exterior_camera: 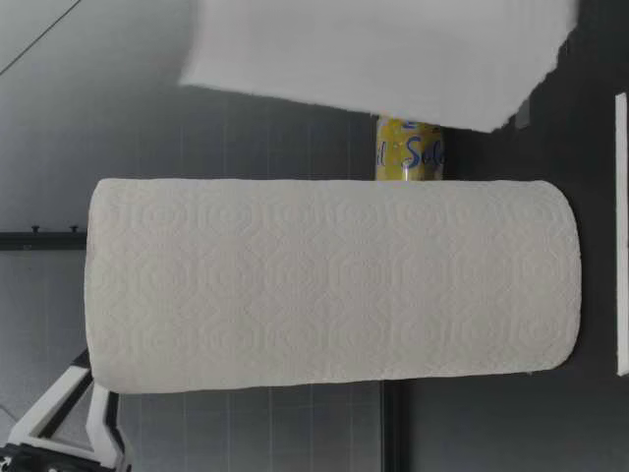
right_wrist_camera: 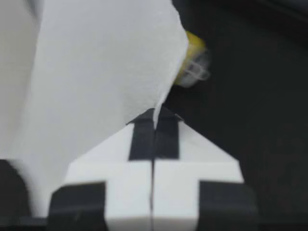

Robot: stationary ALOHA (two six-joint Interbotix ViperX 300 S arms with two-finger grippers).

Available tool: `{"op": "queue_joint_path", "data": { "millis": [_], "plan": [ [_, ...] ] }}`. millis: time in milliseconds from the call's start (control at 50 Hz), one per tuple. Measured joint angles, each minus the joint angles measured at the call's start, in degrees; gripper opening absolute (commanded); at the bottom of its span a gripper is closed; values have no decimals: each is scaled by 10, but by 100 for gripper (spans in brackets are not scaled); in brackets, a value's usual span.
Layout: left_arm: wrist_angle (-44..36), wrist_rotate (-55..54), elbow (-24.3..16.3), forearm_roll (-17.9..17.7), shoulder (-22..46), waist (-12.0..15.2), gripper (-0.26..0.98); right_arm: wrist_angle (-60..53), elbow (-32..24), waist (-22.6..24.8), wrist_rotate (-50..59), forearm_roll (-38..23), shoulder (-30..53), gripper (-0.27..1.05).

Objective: Pick up a piece of paper towel and place it on the spilled liquid.

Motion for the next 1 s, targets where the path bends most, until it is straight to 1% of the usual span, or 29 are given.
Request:
{"op": "queue_joint_path", "data": {
  "millis": [140,300,440,620,760,1000],
  "plan": [
    [0,0,-2,0,1,0,11,0,4,-36,-31,-2,42,-11],
    [0,0,-3,0,3,0,11,2,-1,-80,-65,-17,112,-11],
    [0,0,-3,0,3,0,11,4,-16,-115,-72,-47,167,-11],
    [0,1,-3,0,3,0,11,0,-35,-175,-72,-86,225,-11],
    [-4,3,-3,0,3,0,11,-14,-47,-202,-71,-106,261,-11],
    [-15,6,-1,0,4,0,11,-38,-93,-243,-71,-143,328,-11]
  ]
}}
